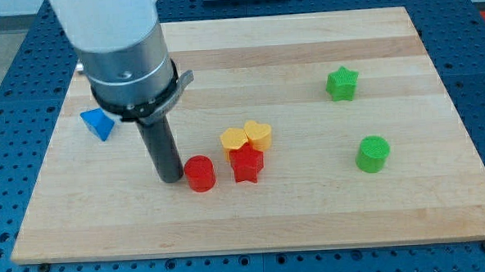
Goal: Slightly move the red circle towards the yellow hexagon
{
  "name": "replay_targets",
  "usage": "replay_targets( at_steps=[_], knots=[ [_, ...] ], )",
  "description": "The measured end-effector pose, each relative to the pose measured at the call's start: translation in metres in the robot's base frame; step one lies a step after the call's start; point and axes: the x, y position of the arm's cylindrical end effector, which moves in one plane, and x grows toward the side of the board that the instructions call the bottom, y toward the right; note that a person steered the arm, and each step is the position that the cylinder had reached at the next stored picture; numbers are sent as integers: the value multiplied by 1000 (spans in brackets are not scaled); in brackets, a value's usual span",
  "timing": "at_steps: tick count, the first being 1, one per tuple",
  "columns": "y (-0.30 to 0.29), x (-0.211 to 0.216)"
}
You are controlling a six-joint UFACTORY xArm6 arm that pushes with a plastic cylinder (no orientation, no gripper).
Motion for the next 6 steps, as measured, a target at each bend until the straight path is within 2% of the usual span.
replay_targets(
  at_steps=[1, 2, 4, 5, 6],
  knots=[
    [0, 25],
    [13, 31],
    [36, 23],
    [32, 30],
    [1, 30]
  ],
)
